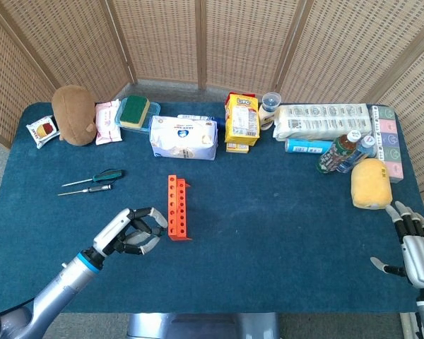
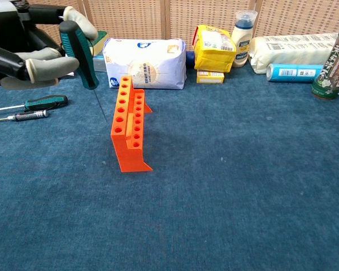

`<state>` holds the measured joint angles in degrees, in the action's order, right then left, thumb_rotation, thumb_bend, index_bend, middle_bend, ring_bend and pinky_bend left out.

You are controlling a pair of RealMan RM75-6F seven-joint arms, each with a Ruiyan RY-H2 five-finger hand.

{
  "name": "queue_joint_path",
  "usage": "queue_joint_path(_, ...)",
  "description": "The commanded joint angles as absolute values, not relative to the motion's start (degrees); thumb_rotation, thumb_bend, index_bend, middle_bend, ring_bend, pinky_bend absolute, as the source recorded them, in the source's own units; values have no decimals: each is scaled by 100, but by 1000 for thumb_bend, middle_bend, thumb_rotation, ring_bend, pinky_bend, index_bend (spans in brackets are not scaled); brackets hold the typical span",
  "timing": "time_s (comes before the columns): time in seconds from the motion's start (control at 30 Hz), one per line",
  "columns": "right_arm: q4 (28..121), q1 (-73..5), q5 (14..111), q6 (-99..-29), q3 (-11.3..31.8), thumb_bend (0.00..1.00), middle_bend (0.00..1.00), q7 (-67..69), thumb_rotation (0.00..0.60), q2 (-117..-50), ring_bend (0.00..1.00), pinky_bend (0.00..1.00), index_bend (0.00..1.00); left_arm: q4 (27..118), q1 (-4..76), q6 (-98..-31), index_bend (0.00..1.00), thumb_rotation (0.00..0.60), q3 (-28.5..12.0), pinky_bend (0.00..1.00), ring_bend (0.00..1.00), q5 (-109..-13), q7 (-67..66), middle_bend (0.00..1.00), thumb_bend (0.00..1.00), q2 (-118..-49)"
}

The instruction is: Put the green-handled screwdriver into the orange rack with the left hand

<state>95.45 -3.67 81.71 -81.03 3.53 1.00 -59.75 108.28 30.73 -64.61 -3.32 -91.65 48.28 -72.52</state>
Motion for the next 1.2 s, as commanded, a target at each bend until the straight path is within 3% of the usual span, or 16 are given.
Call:
queue_joint_path(0.03, 9548, -365, 8174, -8102, 350, 4, 0, 108, 566, -5968, 0, 0, 0, 10759, 3122, -6451, 489, 600, -349, 991, 1000, -9175, 4845, 1000, 445, -7327)
queue_joint_path(1.2, 9487, -364, 8150, -8064, 357, 4, 0, 271, 564, -5913, 0, 0, 0, 10438, 3388, -6098, 489, 600, -435, 991, 1000, -8683, 4536, 1000, 446, -7743)
